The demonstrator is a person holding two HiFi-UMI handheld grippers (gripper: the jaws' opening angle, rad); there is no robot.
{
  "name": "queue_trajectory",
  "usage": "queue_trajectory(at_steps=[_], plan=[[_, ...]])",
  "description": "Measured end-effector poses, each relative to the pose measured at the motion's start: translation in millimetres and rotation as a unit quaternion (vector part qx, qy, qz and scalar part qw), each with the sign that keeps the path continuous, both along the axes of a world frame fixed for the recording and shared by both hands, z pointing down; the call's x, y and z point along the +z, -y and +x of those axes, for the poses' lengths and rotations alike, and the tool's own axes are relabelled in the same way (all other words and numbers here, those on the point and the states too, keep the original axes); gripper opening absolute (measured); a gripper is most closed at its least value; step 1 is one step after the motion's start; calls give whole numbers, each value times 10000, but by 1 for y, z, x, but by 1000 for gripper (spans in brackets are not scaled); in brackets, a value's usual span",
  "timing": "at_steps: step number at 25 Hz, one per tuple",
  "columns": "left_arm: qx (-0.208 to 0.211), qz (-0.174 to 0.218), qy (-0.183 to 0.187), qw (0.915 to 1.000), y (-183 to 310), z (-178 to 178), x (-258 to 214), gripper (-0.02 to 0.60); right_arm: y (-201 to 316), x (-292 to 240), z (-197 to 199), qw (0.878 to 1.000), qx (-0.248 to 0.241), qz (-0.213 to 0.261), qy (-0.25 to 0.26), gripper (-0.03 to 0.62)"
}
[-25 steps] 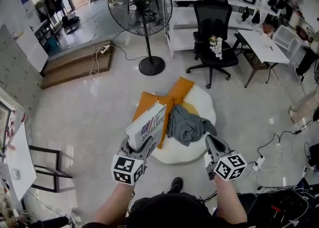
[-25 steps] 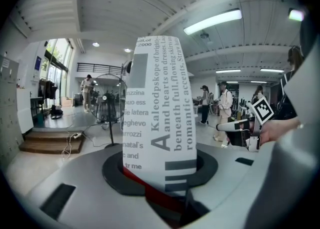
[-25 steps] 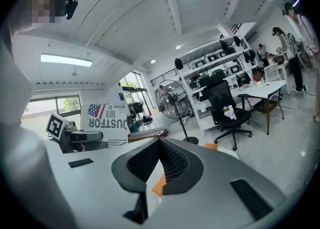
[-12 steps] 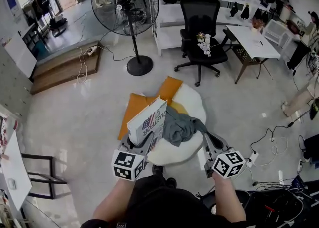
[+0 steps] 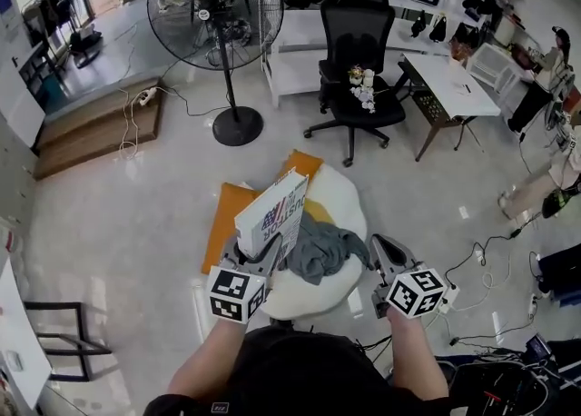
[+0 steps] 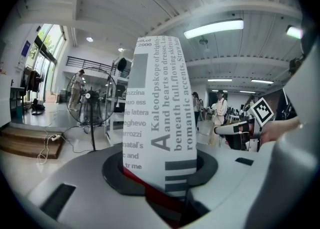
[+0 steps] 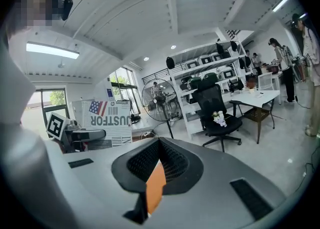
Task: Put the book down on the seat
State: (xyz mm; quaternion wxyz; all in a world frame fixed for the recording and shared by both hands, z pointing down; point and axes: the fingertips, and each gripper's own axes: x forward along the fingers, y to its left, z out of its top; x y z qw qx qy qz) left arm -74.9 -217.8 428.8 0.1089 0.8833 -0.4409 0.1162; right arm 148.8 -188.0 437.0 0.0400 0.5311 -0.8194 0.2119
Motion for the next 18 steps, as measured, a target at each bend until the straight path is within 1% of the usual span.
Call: queue_trajectory(at_steps=[3,5,8,12,18], plan=[[146,-86,-4,9999,20,-6,11,156,18,8,-17,9999,-5,-106,-61,14],[174,-180,-18,9997,31,-11,22,156,25,19,-26,9997,-9,-230,-83,14],[185,-367,-50,9991,47,-12,41,156,35,35,-28,9991,15,-397,-118,14],[294,-634,58,9975,69,3,68,156,56,58,-15,9979,139,-629,-25,14],[343,-1051,160,9937,105,38,120,156,94,108,8,9958,74,-912,64,14]])
